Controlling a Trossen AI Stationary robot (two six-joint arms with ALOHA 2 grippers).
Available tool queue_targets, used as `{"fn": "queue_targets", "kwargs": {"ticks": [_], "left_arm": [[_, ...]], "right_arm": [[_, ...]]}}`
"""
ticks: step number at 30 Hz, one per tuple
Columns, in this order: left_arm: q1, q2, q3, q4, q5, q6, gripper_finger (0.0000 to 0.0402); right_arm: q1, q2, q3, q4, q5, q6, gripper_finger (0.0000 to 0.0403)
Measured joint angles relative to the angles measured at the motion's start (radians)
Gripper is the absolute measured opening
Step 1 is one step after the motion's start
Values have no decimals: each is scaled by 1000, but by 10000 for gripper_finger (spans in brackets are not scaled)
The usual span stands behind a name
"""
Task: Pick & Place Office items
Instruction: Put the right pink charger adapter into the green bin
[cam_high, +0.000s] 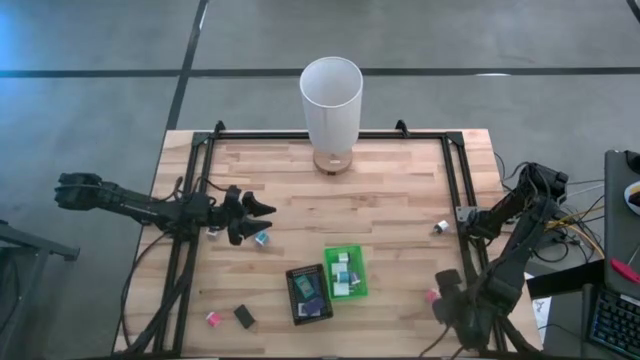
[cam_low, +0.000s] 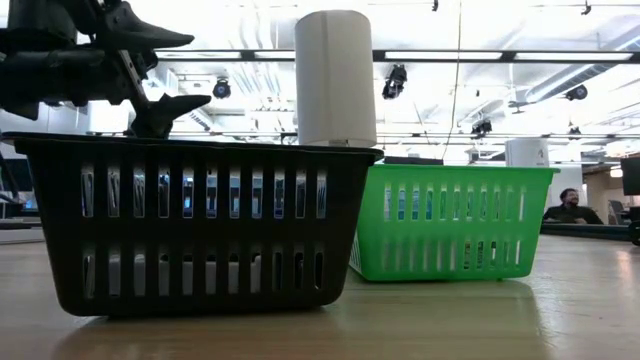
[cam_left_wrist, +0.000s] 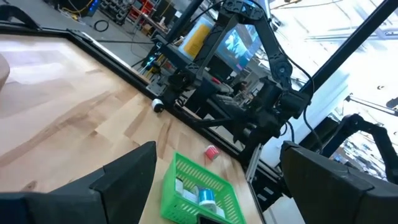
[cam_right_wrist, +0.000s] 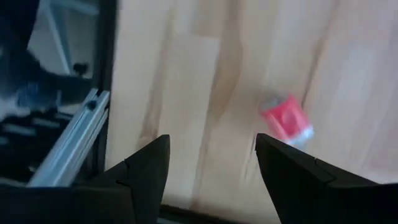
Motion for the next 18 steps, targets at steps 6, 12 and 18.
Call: {"fn": "queue_targets", "kwargs": {"ticks": [6, 12, 18], "left_arm": [[-1, 0, 0, 88, 2, 42, 340], [-16, 0, 13, 115, 2, 48, 340], [-63, 0, 12, 109, 2, 46, 340]], "right_arm": [[0, 0, -1, 15, 81, -195, 233], [0, 0, -9, 4, 84, -290, 233], [0, 0, -64, 1, 76, -295, 233]]}}
